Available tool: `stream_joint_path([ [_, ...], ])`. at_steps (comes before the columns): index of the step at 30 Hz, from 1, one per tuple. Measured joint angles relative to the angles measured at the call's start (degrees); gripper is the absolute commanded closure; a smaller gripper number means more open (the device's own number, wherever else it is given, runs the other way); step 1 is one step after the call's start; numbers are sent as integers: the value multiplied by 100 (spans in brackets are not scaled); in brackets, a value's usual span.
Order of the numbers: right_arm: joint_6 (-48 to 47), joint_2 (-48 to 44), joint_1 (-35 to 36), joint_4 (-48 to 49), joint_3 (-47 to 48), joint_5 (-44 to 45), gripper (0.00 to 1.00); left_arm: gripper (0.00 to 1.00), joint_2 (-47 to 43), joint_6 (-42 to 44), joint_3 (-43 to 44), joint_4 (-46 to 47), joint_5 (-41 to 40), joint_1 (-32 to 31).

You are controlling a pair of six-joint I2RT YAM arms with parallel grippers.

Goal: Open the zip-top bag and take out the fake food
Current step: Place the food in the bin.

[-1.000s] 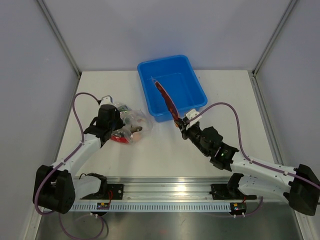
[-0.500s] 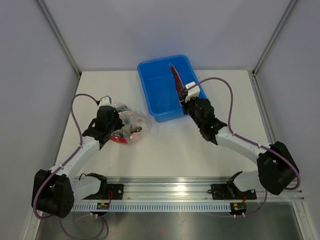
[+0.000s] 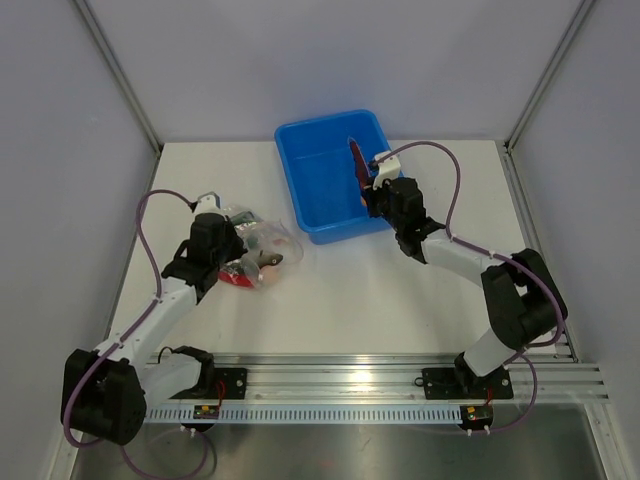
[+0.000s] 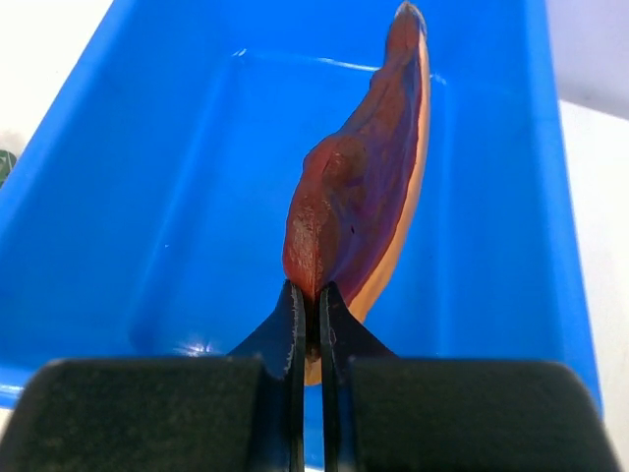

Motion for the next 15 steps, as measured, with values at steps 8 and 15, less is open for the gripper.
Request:
stream_joint_path([
  [8,275,284,-44,-208,424,-122,50,95,-282,2,-197,72,7,0],
  [15,409,275,-46,-179,535,-63,37,99,-363,-7,-256,87,0,0],
])
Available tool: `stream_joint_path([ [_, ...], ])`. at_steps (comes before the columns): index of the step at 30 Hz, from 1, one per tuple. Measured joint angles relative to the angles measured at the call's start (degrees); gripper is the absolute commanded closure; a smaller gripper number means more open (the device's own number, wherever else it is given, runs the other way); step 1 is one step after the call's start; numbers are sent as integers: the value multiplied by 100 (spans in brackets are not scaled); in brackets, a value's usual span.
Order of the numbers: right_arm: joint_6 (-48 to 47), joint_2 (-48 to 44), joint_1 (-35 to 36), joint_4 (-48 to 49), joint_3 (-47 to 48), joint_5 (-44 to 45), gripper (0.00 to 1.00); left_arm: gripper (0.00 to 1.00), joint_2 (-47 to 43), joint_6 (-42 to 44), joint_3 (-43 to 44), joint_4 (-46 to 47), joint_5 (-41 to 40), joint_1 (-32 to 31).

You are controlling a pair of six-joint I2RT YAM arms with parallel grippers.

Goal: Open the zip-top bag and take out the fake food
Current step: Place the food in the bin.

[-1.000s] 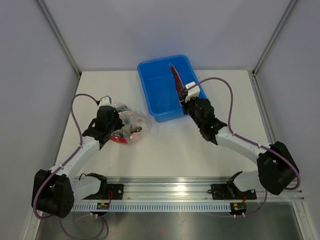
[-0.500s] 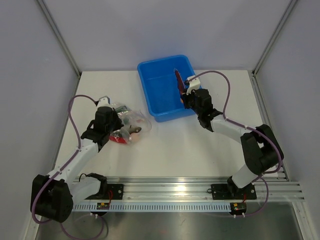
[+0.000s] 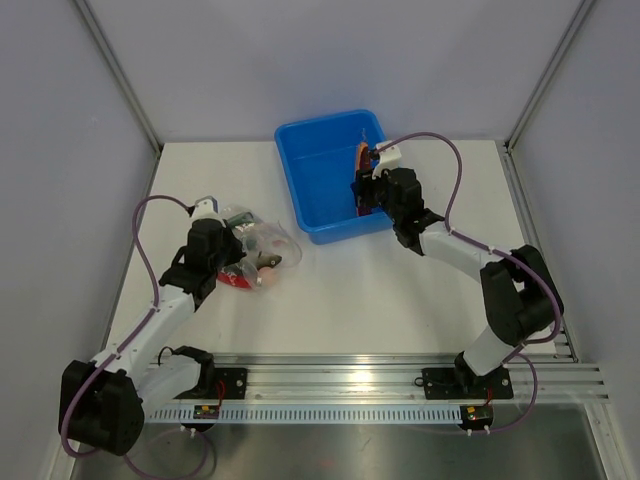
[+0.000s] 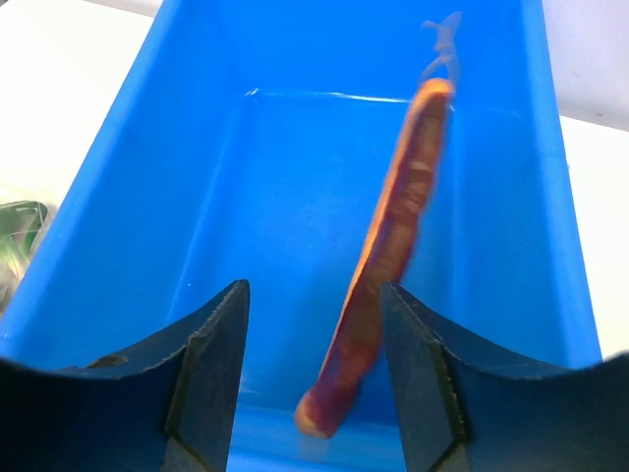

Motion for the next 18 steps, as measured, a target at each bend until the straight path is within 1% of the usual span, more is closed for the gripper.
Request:
stream_joint_path([
  [3,101,-116,0,59,-81,-2,37,100,-42,0,-2,2,-4,0],
  [5,236,-275,0,184,-243,-24,28,100,-111,2,-26,28,-7,0],
  [6,323,-367,0,212,-326,-63,21,100,-151,2,-39,26,-4,0],
  [7,437,-450,0,223,-385,-94,16,100,-181,2,-52,37,-2,0],
  [9,636,-564,2,234,-422,-225,13,100,-219,2,-74,66,4,0],
  [13,894,-809,251,210,-474,-262,15,100,-225,4,-87,83,35,0],
  [15,933,-916,549,160,-476,-214,16,100,-225,4,-118,101,52,0],
  [18,955,-1025,1152,79,-476,-170,20,100,-227,4,-125,109,59,0],
])
